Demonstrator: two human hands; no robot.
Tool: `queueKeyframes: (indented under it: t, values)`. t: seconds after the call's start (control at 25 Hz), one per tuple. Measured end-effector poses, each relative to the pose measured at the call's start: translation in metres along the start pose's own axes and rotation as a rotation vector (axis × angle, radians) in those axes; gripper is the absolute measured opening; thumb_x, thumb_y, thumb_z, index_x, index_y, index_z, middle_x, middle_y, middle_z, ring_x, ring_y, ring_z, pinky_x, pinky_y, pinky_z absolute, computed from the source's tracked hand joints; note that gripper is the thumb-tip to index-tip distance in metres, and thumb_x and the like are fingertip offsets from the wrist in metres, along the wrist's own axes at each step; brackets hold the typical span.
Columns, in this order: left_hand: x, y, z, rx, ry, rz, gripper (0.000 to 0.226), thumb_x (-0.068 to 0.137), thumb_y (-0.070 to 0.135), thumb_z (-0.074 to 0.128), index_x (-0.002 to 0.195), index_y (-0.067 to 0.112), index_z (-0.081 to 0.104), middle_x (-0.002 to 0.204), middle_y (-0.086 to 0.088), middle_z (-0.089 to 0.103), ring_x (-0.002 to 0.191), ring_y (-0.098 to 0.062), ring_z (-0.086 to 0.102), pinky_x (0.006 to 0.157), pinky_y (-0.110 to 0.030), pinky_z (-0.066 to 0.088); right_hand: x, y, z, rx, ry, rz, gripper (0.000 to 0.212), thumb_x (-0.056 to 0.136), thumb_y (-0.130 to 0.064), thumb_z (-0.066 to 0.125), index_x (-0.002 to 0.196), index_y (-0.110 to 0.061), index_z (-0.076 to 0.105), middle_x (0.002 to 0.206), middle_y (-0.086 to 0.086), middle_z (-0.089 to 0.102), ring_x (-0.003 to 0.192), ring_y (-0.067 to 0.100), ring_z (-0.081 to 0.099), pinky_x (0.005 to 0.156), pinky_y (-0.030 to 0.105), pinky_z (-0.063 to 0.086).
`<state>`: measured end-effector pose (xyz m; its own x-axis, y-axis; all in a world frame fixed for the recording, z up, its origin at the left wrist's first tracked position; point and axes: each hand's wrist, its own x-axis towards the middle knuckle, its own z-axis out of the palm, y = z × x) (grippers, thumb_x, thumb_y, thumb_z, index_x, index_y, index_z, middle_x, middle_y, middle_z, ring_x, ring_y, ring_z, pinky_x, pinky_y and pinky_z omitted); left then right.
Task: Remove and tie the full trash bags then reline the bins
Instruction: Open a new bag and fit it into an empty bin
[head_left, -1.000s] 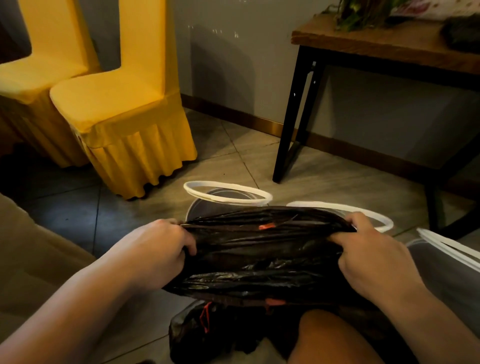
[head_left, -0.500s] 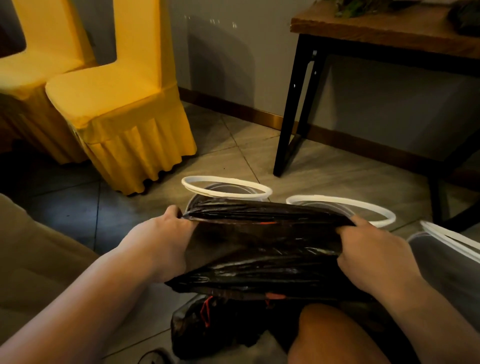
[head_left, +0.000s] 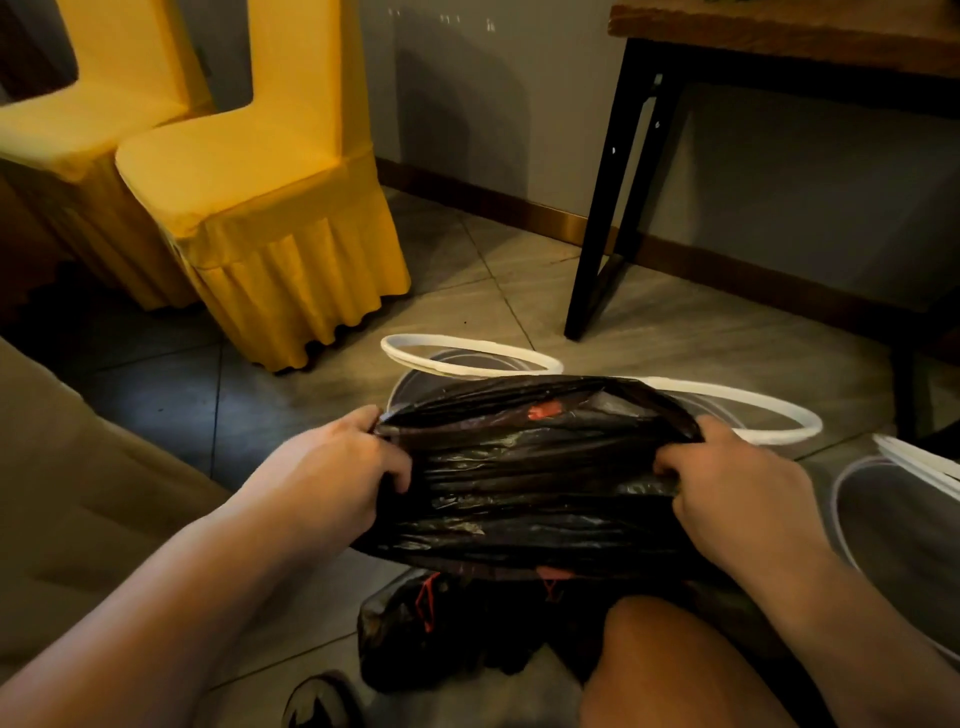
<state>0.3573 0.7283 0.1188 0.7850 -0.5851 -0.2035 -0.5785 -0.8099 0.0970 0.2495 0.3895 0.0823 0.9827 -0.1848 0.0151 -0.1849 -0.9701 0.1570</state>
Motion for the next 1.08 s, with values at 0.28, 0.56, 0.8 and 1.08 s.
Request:
queueKeyframes:
  t: [0.28, 0.56, 0.8, 1.08]
  values:
    - [0.006, -0.013, 0.011, -0.021, -0.17, -0.138, 0.059, 0.086, 0.045, 0.073, 0.139, 0.042, 0.049, 0.128, 0.011, 0.049, 0.116, -0.009, 0.054, 0.095, -0.027, 0.055, -0.007, -0.002, 0.008, 0.118, -0.126, 0.057, 0.021, 0.083, -0.034, 0.067, 0.104, -0.037, 0.065, 0.093, -0.011, 0.035, 0.084, 0.016, 0.061, 0.063, 0.028, 0.038]
    - [0.03, -0.037, 0.03, 0.049, -0.092, -0.242, 0.049, 0.074, 0.053, 0.077, 0.118, 0.044, 0.06, 0.115, 0.019, 0.055, 0.104, -0.007, 0.061, 0.087, -0.031, 0.058, -0.011, -0.021, 0.021, 0.326, -0.24, 0.019, 0.042, 0.084, -0.027, 0.062, 0.124, -0.04, 0.058, 0.119, -0.009, 0.061, 0.106, 0.022, 0.067, 0.079, 0.034, 0.052]
    - [0.042, -0.076, 0.044, 0.085, -0.072, -0.372, 0.016, 0.078, 0.037, 0.075, 0.077, 0.043, 0.06, 0.086, 0.018, 0.056, 0.074, 0.0, 0.053, 0.056, -0.02, 0.046, 0.009, -0.043, 0.036, 0.275, -0.241, 0.075, 0.036, 0.082, -0.033, 0.053, 0.116, -0.033, 0.066, 0.111, -0.007, 0.056, 0.099, 0.028, 0.069, 0.076, 0.039, 0.051]
    - [0.079, -0.089, 0.048, -0.059, -0.098, -0.315, 0.036, 0.071, 0.04, 0.088, 0.095, 0.035, 0.061, 0.091, 0.012, 0.064, 0.081, -0.006, 0.06, 0.066, -0.024, 0.053, 0.065, -0.075, 0.064, 0.658, -0.5, 0.207, 0.047, 0.078, -0.021, 0.065, 0.124, -0.023, 0.054, 0.122, 0.006, 0.061, 0.113, 0.03, 0.062, 0.088, 0.036, 0.052]
